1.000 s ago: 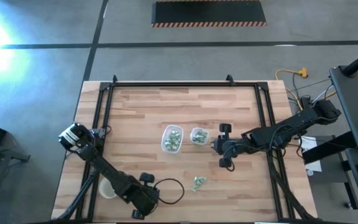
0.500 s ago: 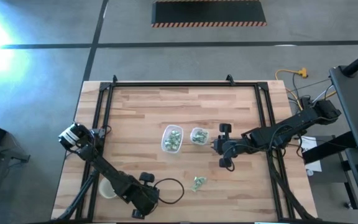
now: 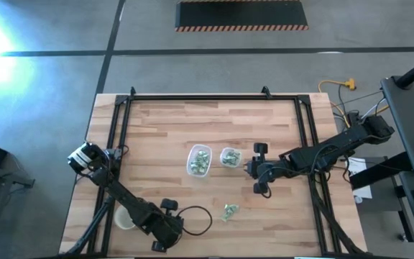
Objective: Pick and place items into bin
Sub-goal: Put the white stevia packet into the left transparent bin
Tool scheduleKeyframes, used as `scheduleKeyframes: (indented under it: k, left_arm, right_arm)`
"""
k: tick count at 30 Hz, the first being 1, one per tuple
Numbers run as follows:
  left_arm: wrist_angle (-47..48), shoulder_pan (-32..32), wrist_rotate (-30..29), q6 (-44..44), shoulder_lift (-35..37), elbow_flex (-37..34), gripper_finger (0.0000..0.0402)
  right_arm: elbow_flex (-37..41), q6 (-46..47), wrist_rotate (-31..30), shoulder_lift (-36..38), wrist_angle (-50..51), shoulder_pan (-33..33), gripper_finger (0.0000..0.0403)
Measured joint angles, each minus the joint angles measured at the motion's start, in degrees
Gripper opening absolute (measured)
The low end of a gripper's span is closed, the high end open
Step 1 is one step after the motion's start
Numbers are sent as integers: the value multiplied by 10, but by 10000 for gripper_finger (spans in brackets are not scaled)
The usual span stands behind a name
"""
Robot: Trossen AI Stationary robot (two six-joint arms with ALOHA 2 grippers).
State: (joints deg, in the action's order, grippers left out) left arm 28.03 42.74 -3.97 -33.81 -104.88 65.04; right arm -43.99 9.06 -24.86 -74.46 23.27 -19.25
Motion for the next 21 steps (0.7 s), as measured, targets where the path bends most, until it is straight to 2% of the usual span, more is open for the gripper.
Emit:
scheduleKeyframes:
  k: [6,11,16,21]
  left_arm:
    - [0,0,-6,43,0,6,2]
    - [0,-3,-61,121,7,27,5]
    - [-3,-10,-181,233,21,36,6]
    - [-1,-31,-355,329,27,29,6]
  right_arm:
    - [0,0,0,0,0,0,77]
    - [0,0,0,0,-1,0,74]
    - [2,0,0,0,-1,0,68]
    - [2,0,0,0,-1,0,74]
